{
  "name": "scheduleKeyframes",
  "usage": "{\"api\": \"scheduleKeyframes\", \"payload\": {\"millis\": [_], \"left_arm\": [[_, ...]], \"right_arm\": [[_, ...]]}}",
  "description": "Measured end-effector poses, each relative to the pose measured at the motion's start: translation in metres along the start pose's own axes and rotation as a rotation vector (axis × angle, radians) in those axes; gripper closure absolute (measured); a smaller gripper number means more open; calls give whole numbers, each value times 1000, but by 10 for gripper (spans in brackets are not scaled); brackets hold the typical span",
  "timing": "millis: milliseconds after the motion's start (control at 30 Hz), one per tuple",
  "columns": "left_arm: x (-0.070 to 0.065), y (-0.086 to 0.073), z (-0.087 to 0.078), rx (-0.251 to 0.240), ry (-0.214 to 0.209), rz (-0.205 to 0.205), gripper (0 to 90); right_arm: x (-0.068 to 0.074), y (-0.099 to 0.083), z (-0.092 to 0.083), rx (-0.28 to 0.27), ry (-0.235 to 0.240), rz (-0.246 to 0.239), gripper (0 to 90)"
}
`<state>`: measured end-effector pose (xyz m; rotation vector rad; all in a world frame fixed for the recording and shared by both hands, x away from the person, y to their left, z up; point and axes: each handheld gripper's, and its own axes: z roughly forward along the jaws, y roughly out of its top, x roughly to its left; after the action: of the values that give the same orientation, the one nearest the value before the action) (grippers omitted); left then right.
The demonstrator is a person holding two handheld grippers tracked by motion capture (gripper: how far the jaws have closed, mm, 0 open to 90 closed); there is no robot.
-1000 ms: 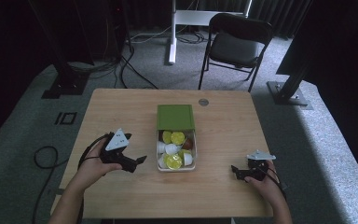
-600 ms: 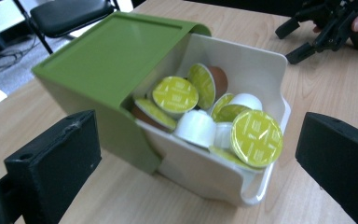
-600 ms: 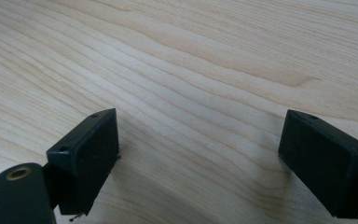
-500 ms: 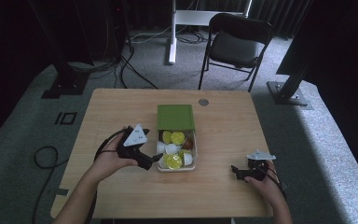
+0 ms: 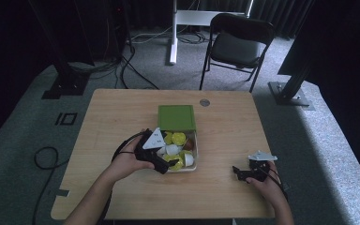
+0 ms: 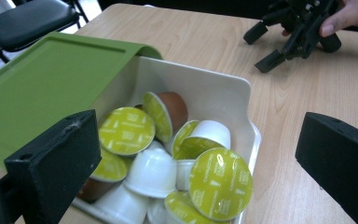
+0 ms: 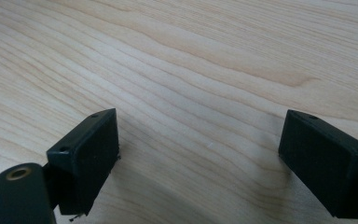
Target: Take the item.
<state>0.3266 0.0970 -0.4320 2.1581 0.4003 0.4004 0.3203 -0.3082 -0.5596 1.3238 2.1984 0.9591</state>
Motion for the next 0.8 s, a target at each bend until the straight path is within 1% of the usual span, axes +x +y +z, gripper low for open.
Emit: {"api": "scheduleKeyframes", "payload": {"millis": [67, 100, 167, 233, 267, 400, 433, 500, 567, 633, 667, 733, 800], "left_arm": [[-1, 1, 4, 5, 2, 4, 10], [-1, 1, 6, 10, -6, 0, 10], [-5, 2, 11, 19, -17, 10, 10], [-8, 2, 16, 21, -37, 8, 10], [-10, 2, 18, 28, -42, 16, 10], [-15, 0, 28, 34, -69, 12, 10], [-16, 0, 29, 40, -76, 19, 10], [-18, -1, 33, 50, -82, 21, 10], [-19, -4, 37, 65, -88, 23, 33], [-20, -5, 39, 81, -89, 31, 36], [-21, -6, 40, 91, -89, 32, 62], [-21, -7, 43, 105, -82, 36, 62], [-22, -8, 45, 119, -84, 44, 72]], "right_arm": [[0, 0, 0, 0, 0, 0, 118], [0, 0, 0, 0, 0, 0, 118], [0, 0, 0, 0, 0, 0, 118], [0, 0, 0, 0, 0, 1, 118], [0, 0, 0, 0, 0, 1, 118], [0, 0, 0, 1, 0, -1, 118], [0, 0, 0, 1, 0, -1, 118], [0, 0, 0, 1, 0, -3, 118], [0, 0, 0, 0, 0, -1, 118], [0, 0, 0, 0, 0, -2, 118], [0, 0, 0, 1, 0, -1, 118], [0, 0, 0, 1, 0, -1, 118], [0, 0, 0, 1, 0, -2, 118]]}}
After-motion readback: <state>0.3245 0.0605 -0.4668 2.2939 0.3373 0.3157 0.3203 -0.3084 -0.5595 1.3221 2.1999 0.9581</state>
